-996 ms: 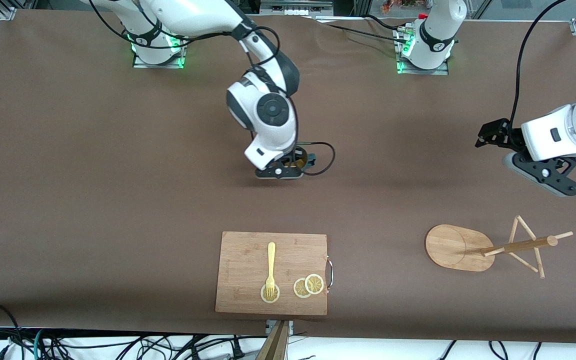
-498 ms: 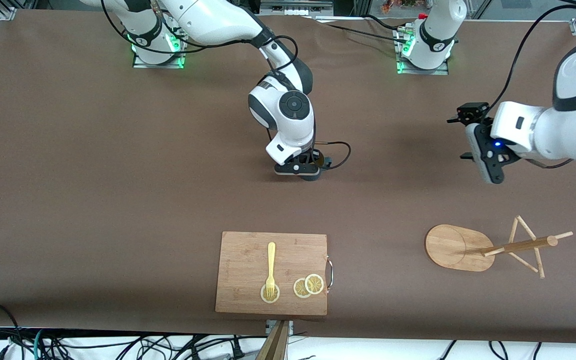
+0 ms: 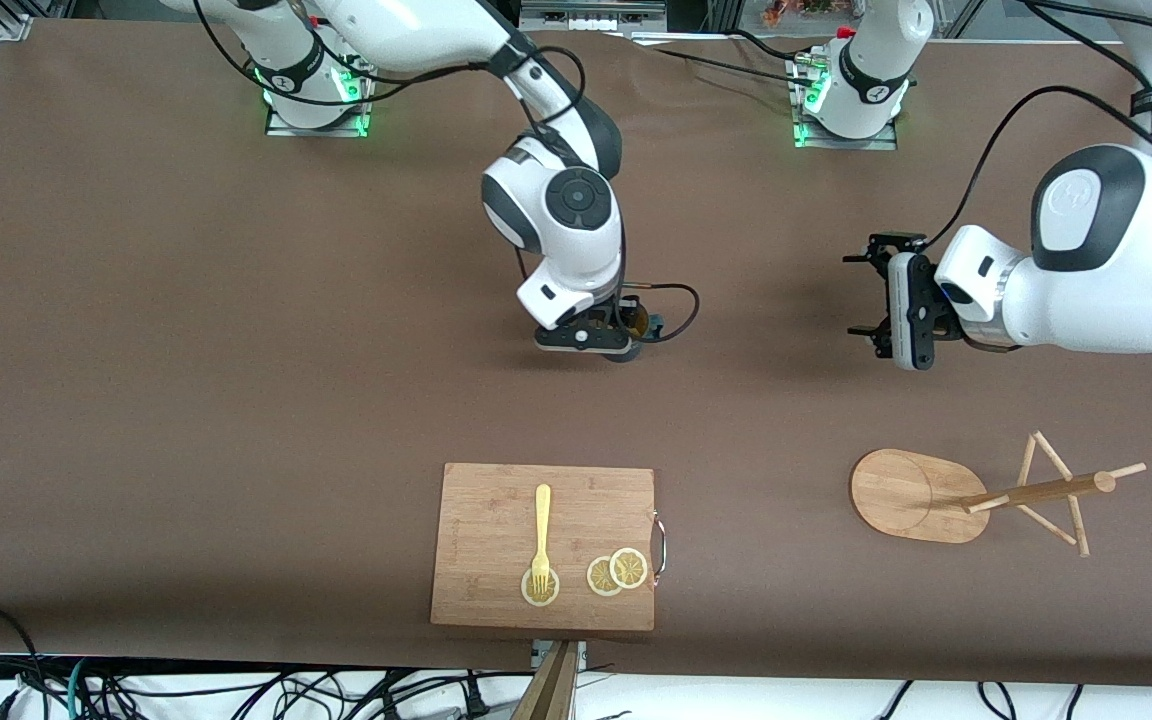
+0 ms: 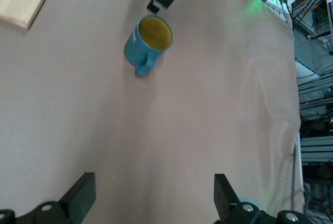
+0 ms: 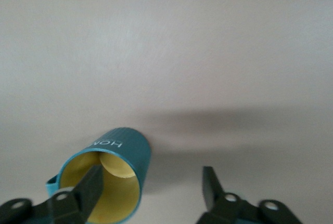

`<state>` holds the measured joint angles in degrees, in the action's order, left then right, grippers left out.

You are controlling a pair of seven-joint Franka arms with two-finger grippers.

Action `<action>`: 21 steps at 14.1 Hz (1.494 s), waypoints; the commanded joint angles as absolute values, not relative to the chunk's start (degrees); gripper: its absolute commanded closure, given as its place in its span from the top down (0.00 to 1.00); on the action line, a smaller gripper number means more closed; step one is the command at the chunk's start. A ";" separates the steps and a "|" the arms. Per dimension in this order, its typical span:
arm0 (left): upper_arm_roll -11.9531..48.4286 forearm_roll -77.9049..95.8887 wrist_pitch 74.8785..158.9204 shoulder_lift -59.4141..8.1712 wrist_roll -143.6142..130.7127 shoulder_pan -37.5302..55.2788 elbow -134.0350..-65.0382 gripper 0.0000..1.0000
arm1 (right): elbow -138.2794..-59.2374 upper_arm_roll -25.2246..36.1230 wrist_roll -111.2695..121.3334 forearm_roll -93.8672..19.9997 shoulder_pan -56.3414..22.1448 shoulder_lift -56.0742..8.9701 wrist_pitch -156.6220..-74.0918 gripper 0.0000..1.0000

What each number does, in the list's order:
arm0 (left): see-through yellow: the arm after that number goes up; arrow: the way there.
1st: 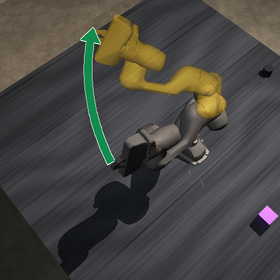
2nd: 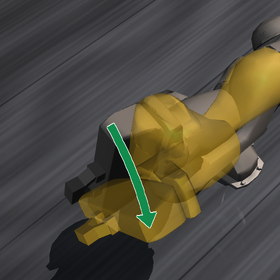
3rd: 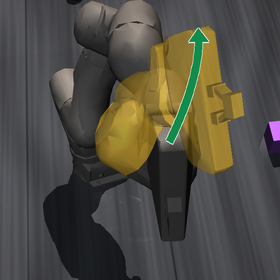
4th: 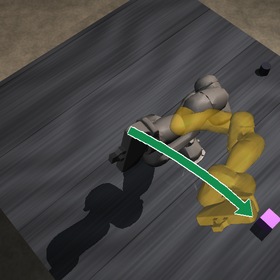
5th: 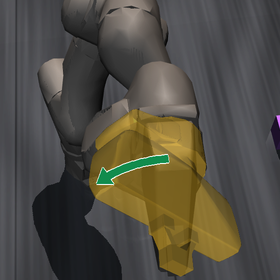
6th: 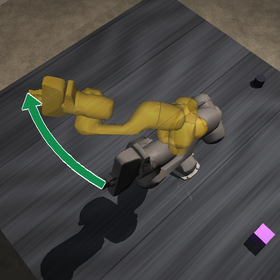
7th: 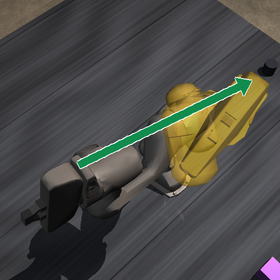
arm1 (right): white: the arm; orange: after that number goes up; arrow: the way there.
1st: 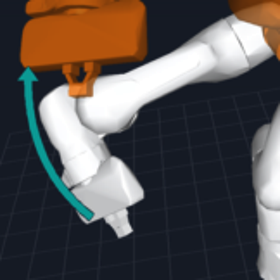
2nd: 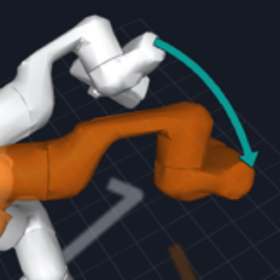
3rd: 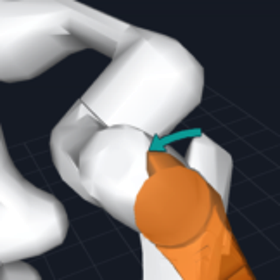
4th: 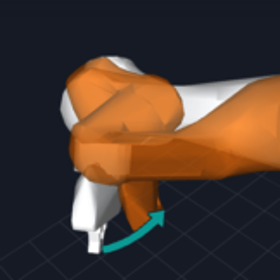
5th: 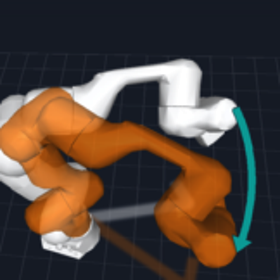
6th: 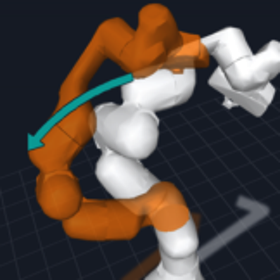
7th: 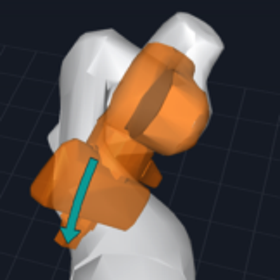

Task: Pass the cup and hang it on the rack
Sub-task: 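Set the mug down, open the right gripper and withdraw it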

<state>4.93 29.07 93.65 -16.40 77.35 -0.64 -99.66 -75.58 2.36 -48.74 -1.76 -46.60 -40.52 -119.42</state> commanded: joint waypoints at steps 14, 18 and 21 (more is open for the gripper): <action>4.75 69.75 118.12 -19.50 117.82 4.47 -123.65 1.00 | -77.34 30.13 10.41 -8.44 -27.86 -19.16 -87.01 1.00; 4.75 82.42 118.56 -23.81 132.95 5.71 -126.47 1.00 | -77.78 31.12 16.26 -7.92 -26.81 -18.03 -88.59 1.00; 4.75 91.37 118.48 -27.76 143.75 6.85 -127.53 1.00 | -78.66 20.26 16.08 -5.55 -17.62 -15.57 -87.37 1.00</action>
<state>5.02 85.59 117.74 -25.83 134.45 5.67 -126.73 -76.07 27.83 15.28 -7.49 -23.87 -19.27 -87.51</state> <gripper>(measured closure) 0.000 0.000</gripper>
